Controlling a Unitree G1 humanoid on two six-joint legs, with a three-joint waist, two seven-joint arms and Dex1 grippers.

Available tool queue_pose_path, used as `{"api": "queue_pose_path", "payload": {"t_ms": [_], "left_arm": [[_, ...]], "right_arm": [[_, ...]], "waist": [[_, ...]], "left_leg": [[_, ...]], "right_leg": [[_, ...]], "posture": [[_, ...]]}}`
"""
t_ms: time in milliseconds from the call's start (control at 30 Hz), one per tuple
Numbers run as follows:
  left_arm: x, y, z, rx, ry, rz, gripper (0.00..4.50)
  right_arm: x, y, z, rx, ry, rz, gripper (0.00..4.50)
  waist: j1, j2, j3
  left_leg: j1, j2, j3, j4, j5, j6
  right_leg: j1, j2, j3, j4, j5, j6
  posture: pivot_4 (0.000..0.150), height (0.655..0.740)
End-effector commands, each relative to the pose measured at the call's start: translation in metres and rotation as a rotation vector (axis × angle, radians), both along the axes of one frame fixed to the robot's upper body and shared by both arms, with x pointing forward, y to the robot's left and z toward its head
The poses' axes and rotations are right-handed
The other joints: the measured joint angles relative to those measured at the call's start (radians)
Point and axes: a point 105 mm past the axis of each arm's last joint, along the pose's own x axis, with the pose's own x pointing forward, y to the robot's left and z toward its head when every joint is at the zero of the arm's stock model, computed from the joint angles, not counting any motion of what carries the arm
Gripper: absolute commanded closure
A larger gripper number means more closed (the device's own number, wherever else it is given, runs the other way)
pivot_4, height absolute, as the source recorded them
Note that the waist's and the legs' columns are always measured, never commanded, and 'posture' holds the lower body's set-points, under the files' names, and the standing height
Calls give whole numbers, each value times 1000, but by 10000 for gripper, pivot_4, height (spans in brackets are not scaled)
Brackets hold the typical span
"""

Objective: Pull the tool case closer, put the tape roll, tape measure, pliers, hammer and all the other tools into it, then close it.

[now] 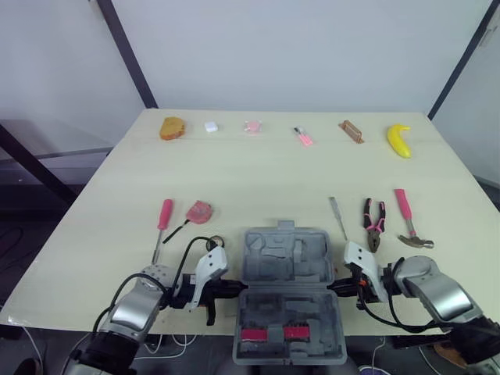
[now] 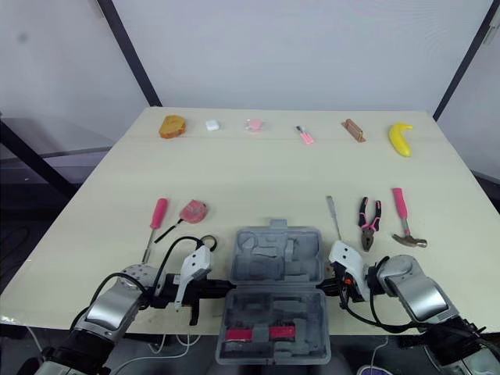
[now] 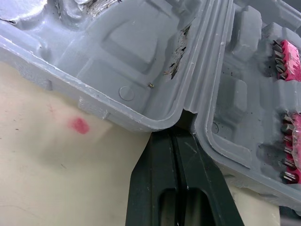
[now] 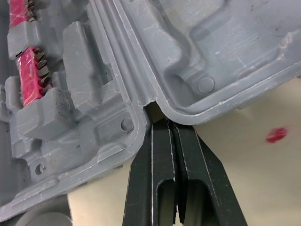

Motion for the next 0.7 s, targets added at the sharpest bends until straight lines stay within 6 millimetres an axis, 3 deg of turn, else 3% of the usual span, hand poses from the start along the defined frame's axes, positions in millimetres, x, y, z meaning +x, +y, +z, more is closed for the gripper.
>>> {"api": "queue_pose_path", "payload": {"t_ms": [33,700], "left_arm": [[-13,-5,-14,11,64,-32,45000],[-11,1,-16,25,55,-6,45000]], "right_arm": [[-9,9,-1,20,16,45,44393],[-1,-3,-5,-18,-18,14,44393]], "waist": [[0,0,0],[1,0,-1]], "left_leg": [[0,0,0,0,0,0],[0,0,0,0,0,0]], "right_leg": [[0,0,0,0,0,0],[0,0,0,0,0,0]], "posture": [[1500,7400],[1500,7400]]}}
